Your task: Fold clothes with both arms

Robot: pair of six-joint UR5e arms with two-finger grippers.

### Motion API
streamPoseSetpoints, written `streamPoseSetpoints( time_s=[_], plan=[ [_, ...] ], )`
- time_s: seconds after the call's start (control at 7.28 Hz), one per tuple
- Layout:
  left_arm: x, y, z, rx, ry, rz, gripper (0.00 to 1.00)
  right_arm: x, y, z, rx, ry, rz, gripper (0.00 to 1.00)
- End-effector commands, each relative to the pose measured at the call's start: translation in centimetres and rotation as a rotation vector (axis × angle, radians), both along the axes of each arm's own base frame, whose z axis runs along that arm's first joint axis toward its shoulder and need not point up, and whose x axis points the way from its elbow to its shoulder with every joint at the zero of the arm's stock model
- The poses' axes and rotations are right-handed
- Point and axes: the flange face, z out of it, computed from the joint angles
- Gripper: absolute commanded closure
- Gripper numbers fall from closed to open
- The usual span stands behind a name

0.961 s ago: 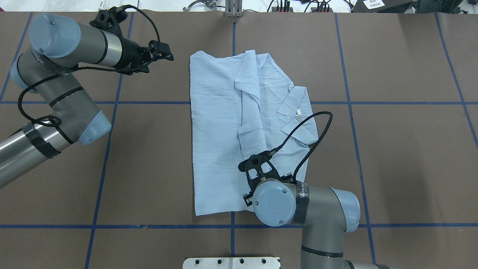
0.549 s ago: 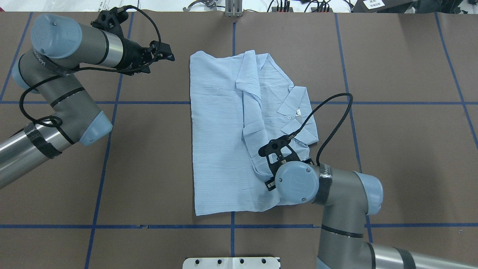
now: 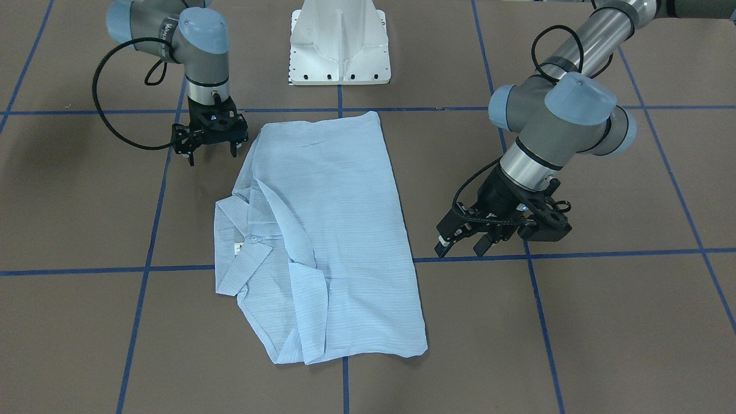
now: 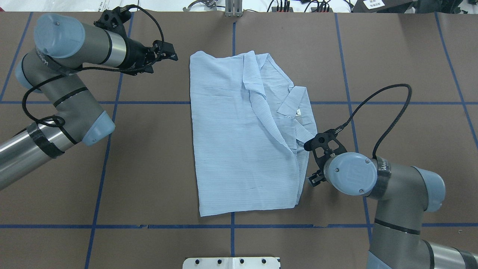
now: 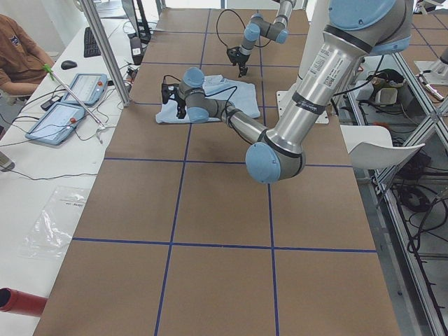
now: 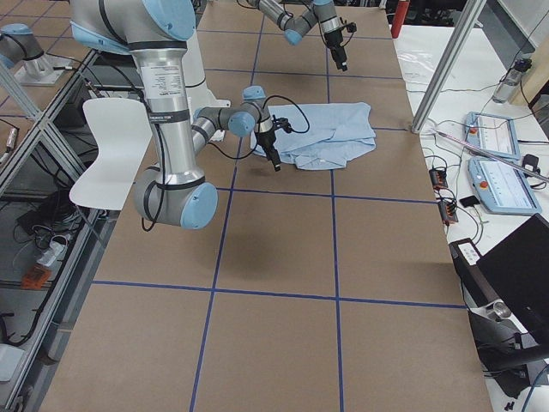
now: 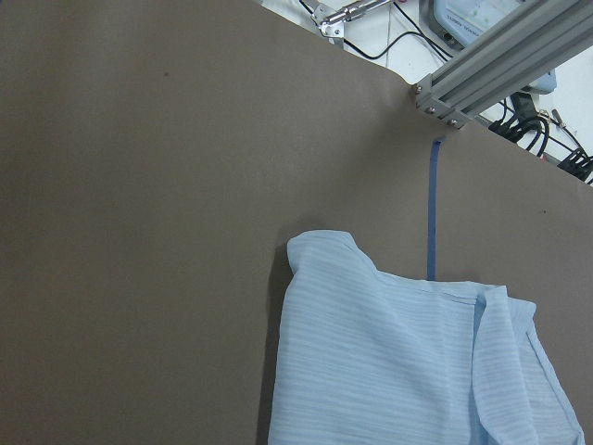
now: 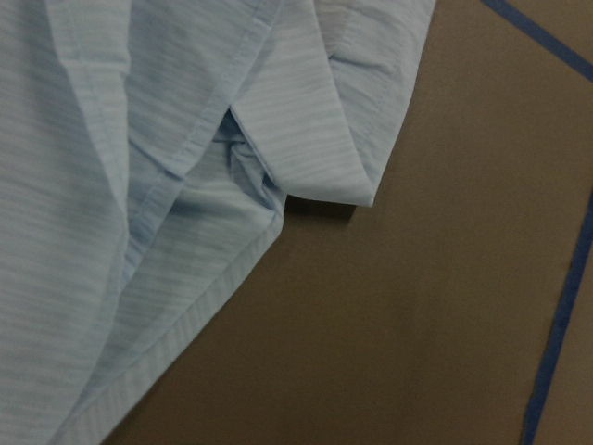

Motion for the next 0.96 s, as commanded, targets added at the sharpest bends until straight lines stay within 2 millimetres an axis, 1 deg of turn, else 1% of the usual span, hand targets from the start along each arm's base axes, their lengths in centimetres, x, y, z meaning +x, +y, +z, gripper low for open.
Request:
streamPoseSetpoints(
  time_s=[0.0,0.14,0.27,0.41,0.55,0.69,0.82],
  plan=[
    [0.1,0.1,0.0,0.001,0.002,0.001,0.00,1.8,-1.5,-3.1,-0.009,-0.076,0.017,0.00],
    [0.1,0.1,-0.1,0.002,0.003,0.001,0.00,1.1,-3.0,-6.0,0.015,-0.119,0.035,0.00],
    [0.1,0.1,0.0,0.004,0.002,0.002,0.00,-0.7,-5.7,-8.6,0.032,-0.144,0.058,0.00],
    [0.1,0.1,0.3,0.003,-0.001,0.002,0.00,-2.0,-8.3,-10.3,0.053,-0.143,0.071,0.00],
    [0.0,0.2,0.6,0.000,-0.004,0.003,0.00,-3.5,-10.0,-12.3,0.062,-0.152,0.083,0.00],
    [0.0,0.2,0.8,-0.001,-0.007,0.003,0.00,-6.3,-11.8,-13.3,0.058,-0.139,0.088,0.00],
    [0.0,0.2,0.9,-0.002,-0.008,0.003,0.00,-9.4,-13.9,-13.6,0.070,-0.158,0.094,0.00]
  ],
)
